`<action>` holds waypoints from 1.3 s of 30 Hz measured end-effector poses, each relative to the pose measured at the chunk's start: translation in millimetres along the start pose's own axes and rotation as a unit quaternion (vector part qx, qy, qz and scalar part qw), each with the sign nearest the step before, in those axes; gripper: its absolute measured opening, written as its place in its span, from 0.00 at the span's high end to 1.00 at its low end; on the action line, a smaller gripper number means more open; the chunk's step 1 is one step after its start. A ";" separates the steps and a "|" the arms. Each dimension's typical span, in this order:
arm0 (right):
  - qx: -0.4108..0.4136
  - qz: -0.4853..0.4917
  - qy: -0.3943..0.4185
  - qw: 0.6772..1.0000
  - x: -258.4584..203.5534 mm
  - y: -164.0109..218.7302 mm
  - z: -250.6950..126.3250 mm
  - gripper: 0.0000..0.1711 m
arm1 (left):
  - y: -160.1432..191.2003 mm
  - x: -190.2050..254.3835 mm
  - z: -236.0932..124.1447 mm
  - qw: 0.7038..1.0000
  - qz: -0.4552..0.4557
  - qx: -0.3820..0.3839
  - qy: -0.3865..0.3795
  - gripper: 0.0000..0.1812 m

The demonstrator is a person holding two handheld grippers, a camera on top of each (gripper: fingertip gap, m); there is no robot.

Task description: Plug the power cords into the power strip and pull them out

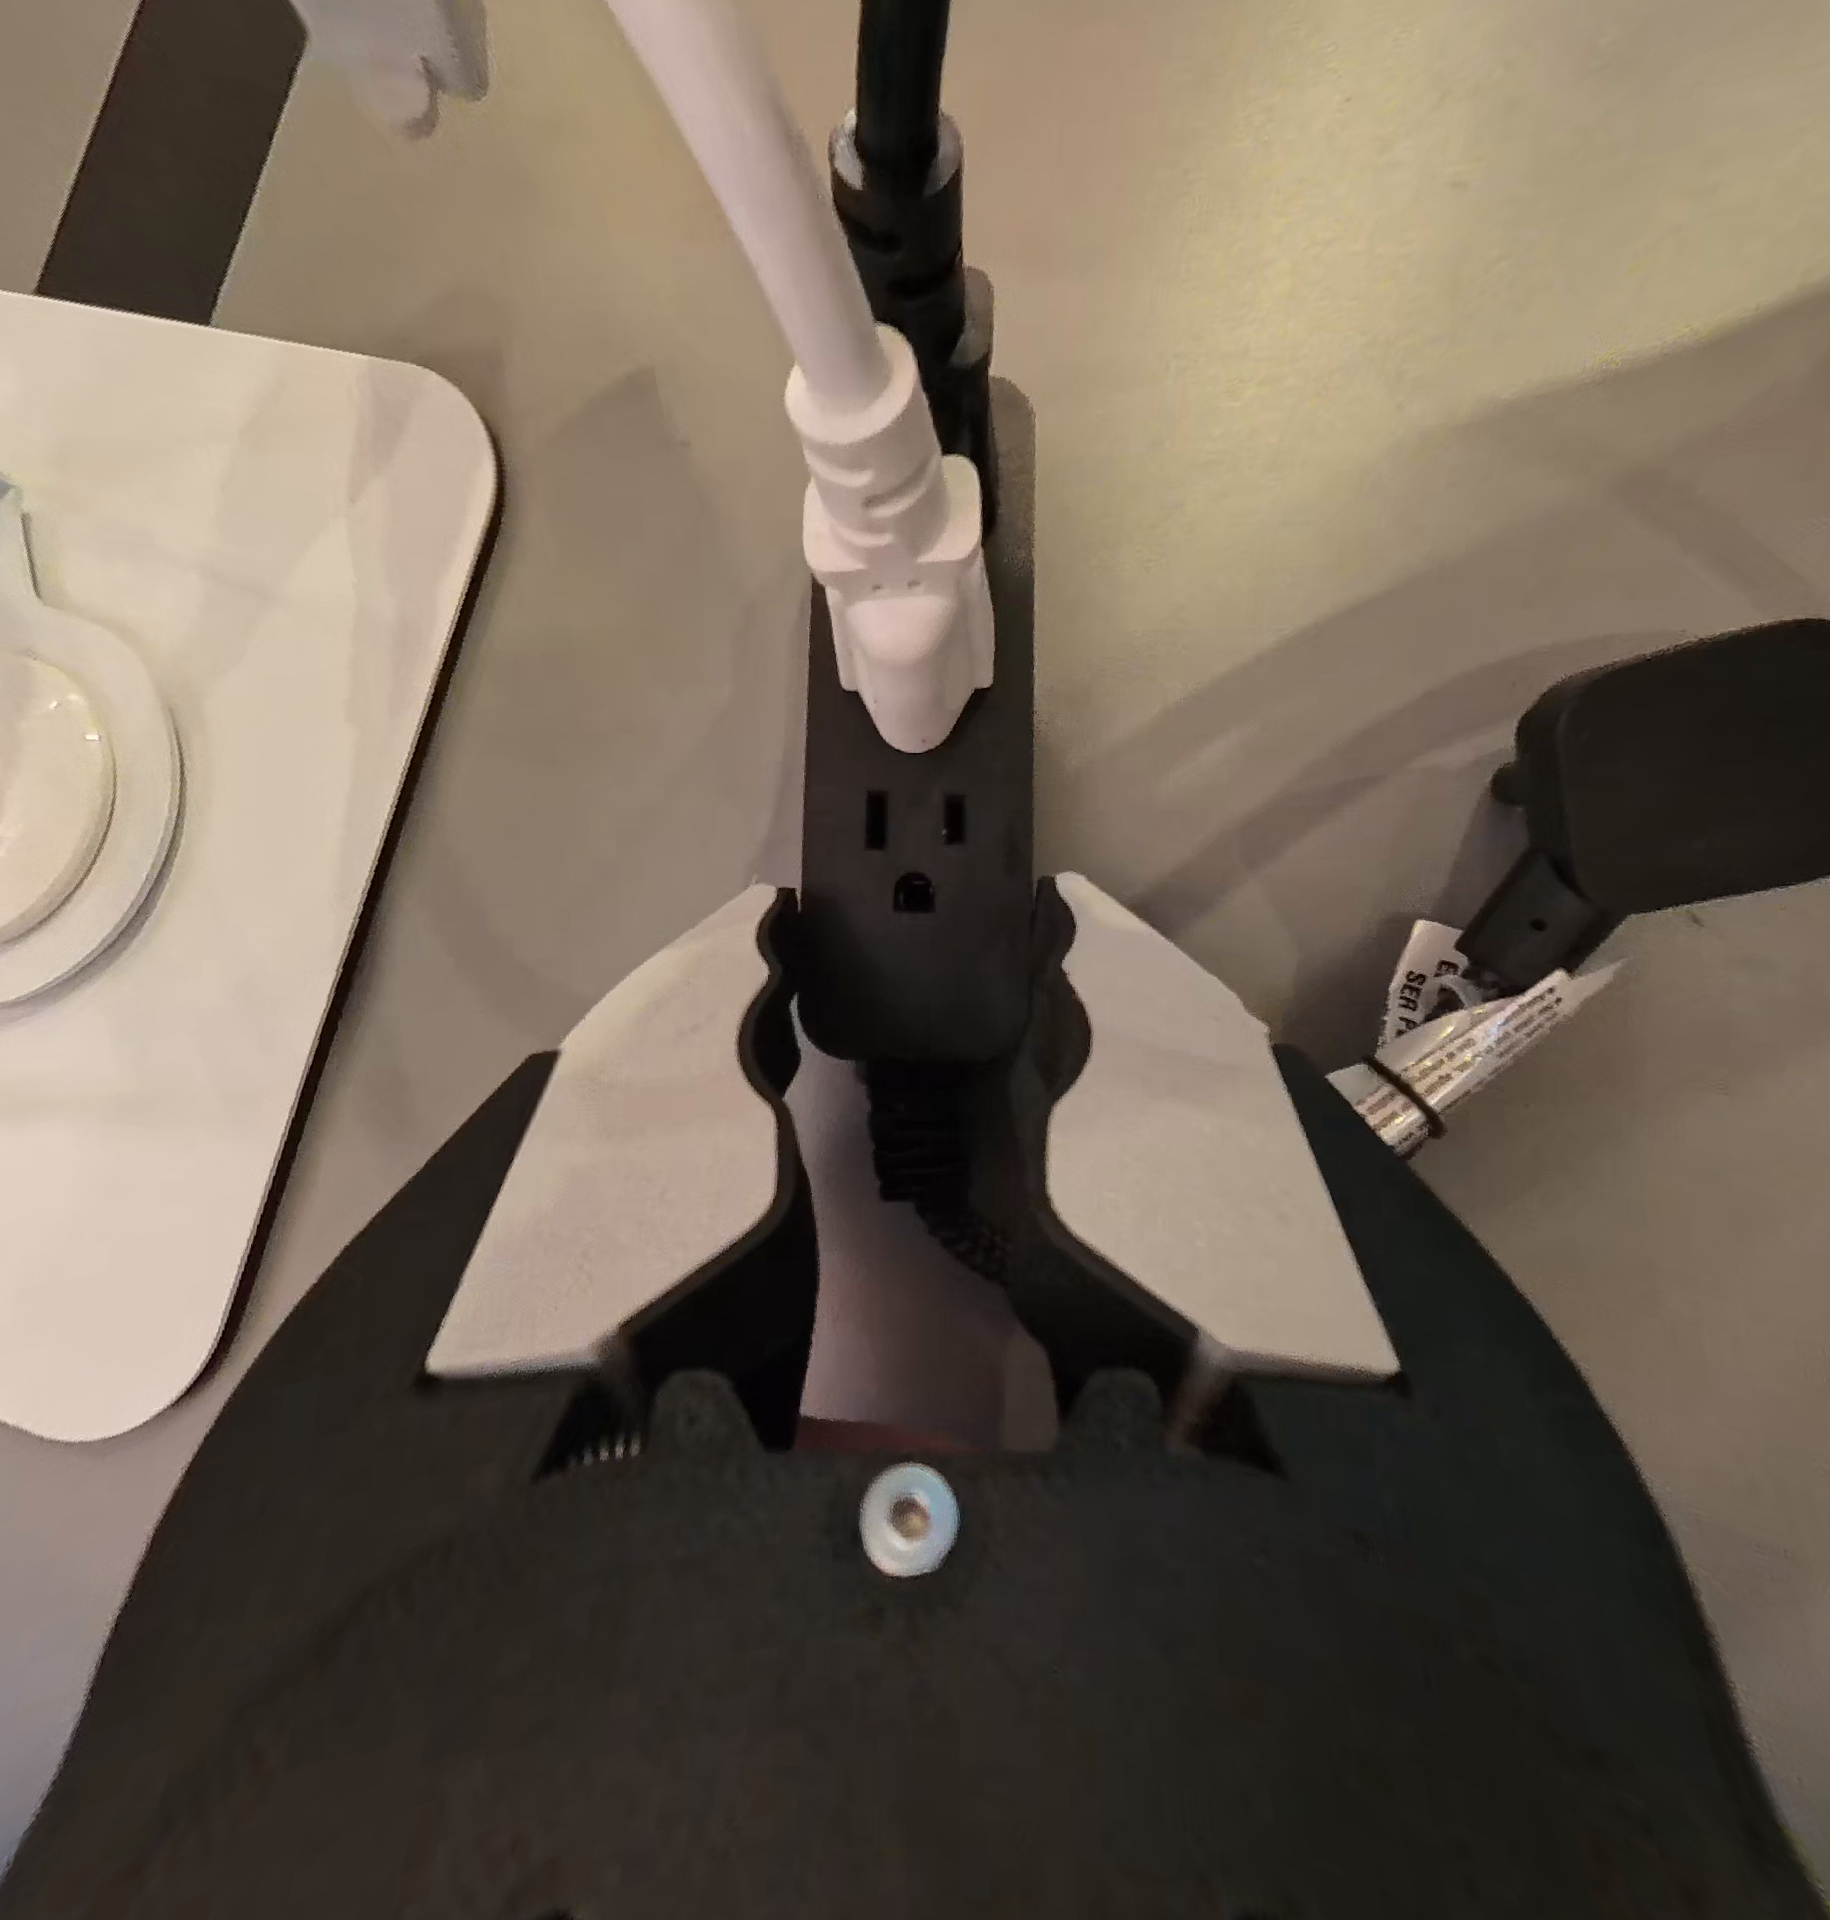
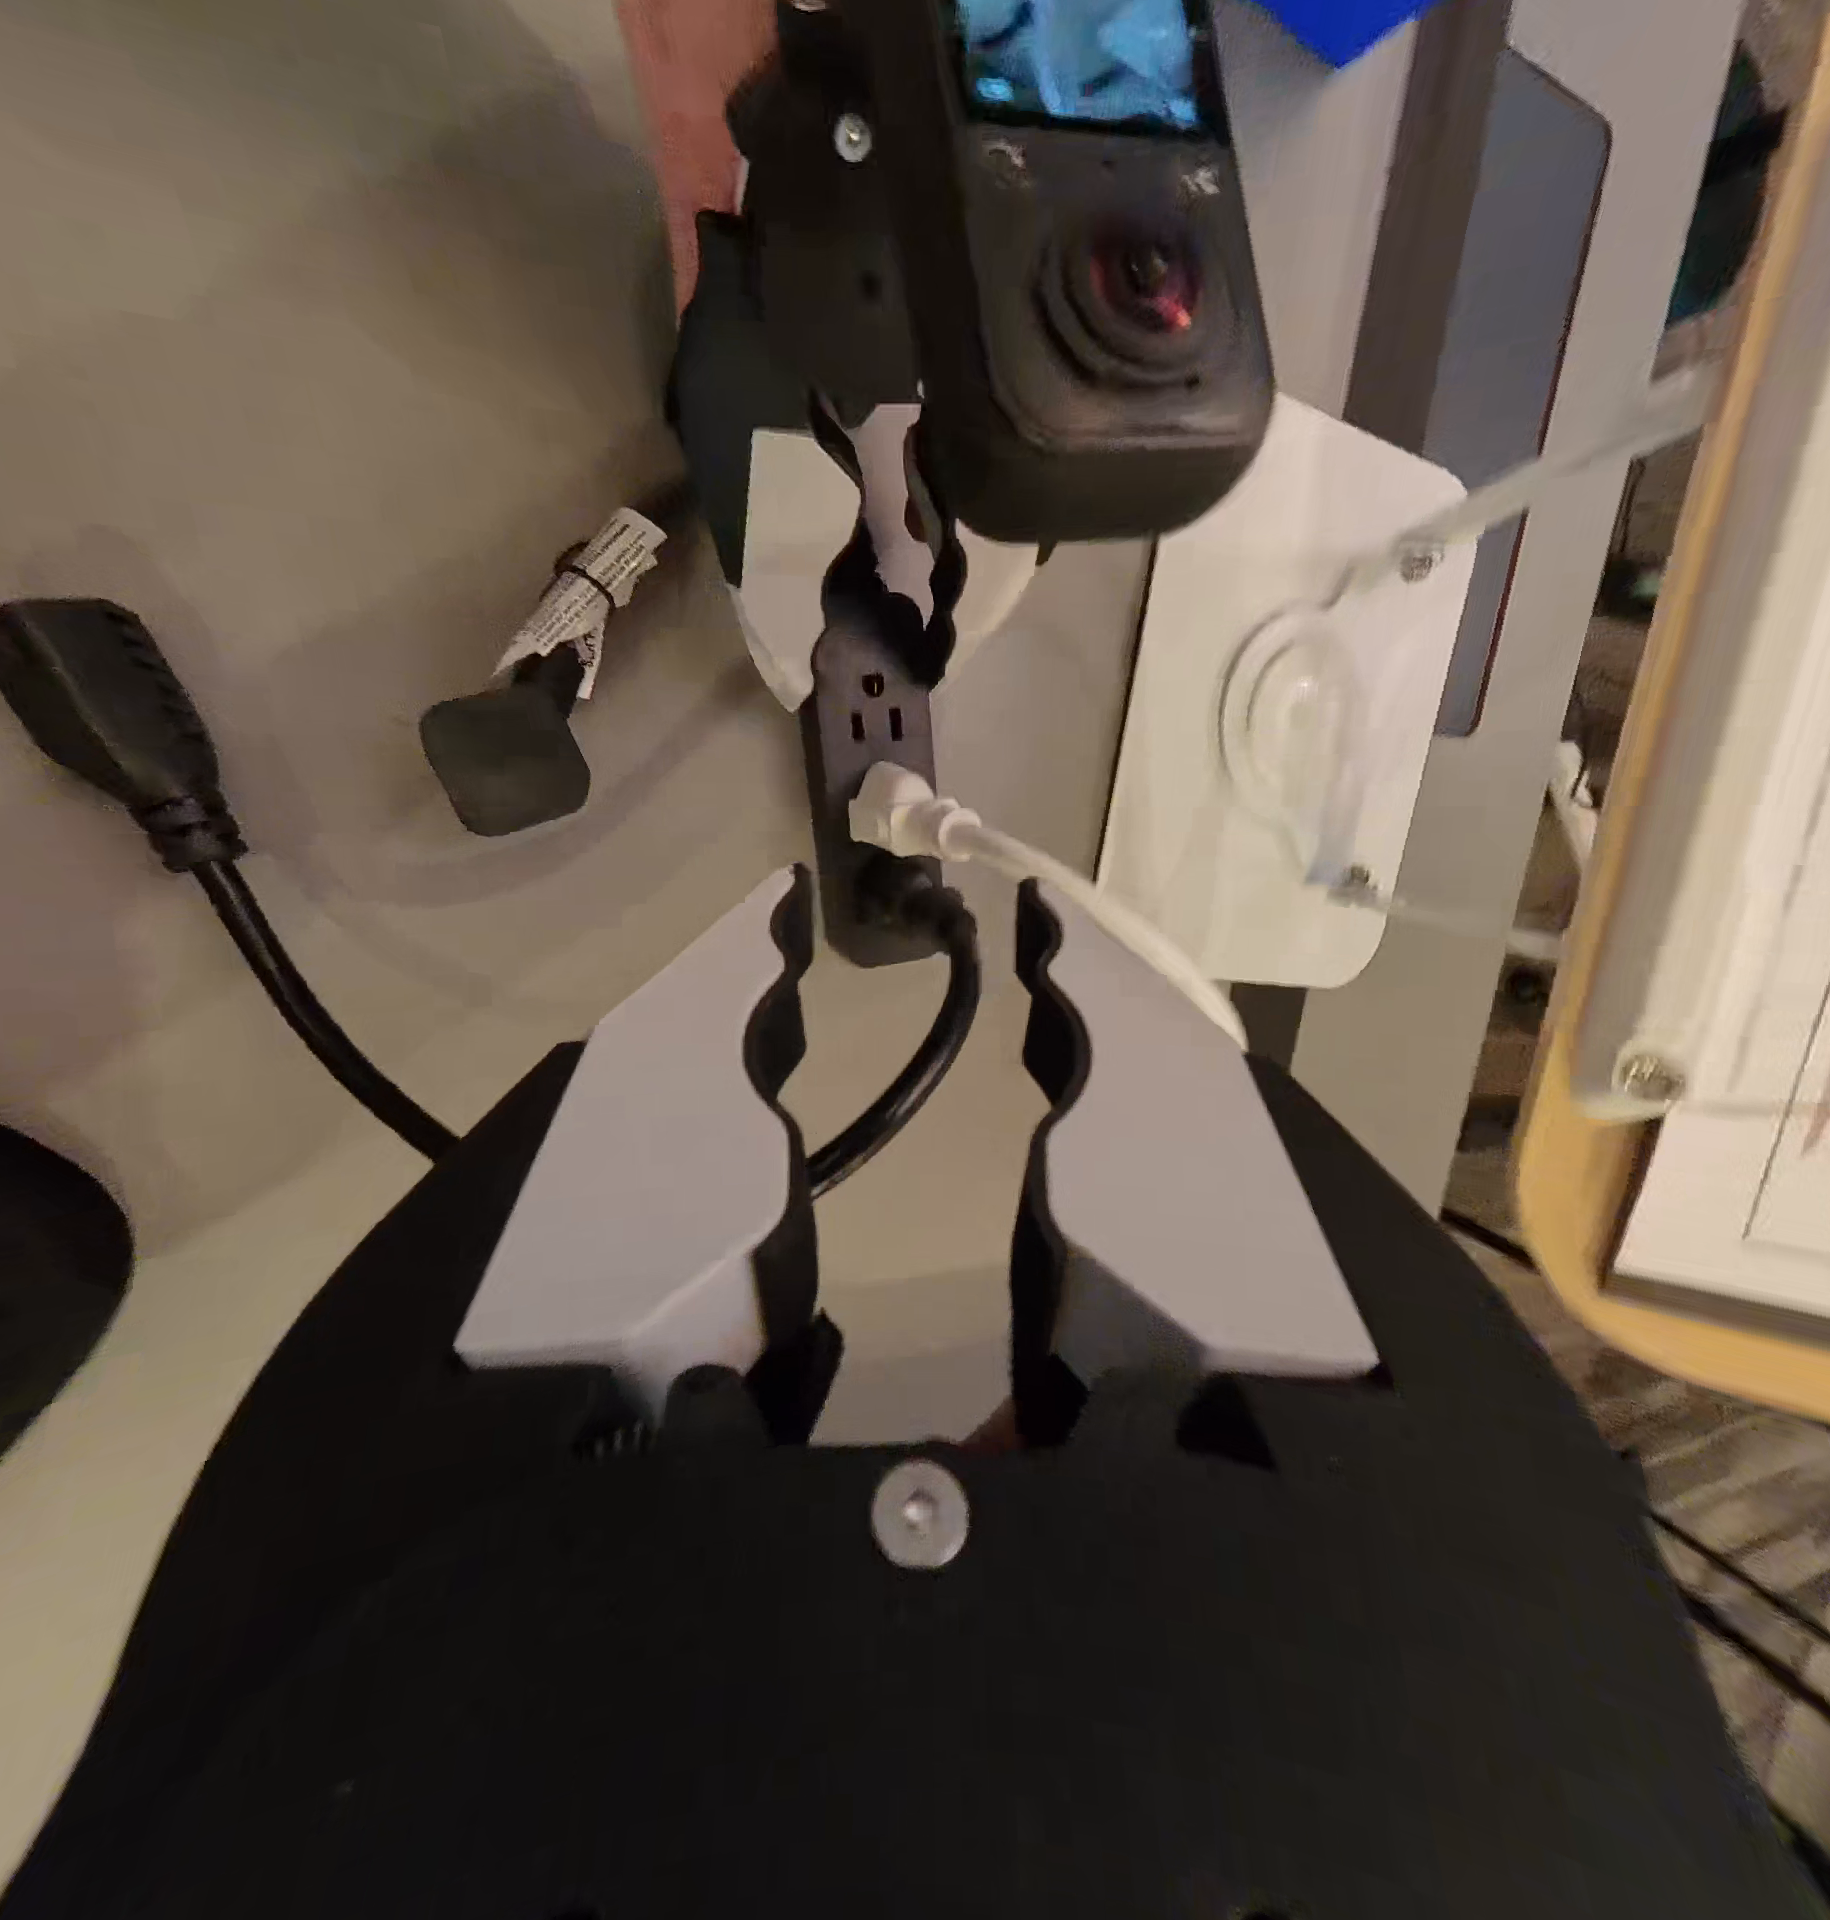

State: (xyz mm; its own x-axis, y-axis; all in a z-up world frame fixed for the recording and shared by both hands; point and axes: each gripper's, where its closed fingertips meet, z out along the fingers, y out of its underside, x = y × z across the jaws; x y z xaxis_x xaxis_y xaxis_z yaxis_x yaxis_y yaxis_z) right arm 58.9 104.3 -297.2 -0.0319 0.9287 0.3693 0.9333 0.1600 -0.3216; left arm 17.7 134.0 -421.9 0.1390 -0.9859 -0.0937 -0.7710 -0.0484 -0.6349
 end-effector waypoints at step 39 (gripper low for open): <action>-0.111 0.020 -0.125 0.986 3.0 28.4 54.6 0.90 | -12.4 14.2 7.0 0.997 0.033 0.060 0.031 0.76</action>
State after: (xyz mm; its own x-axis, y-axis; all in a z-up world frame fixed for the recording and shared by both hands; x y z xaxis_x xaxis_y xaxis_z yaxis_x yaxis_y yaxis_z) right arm 65.8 129.8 -352.8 -0.0547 0.9906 0.1253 0.9899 0.0702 -0.1233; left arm 33.5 121.7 -420.8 0.0502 -0.9944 -0.0931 -0.6964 0.0320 -0.7169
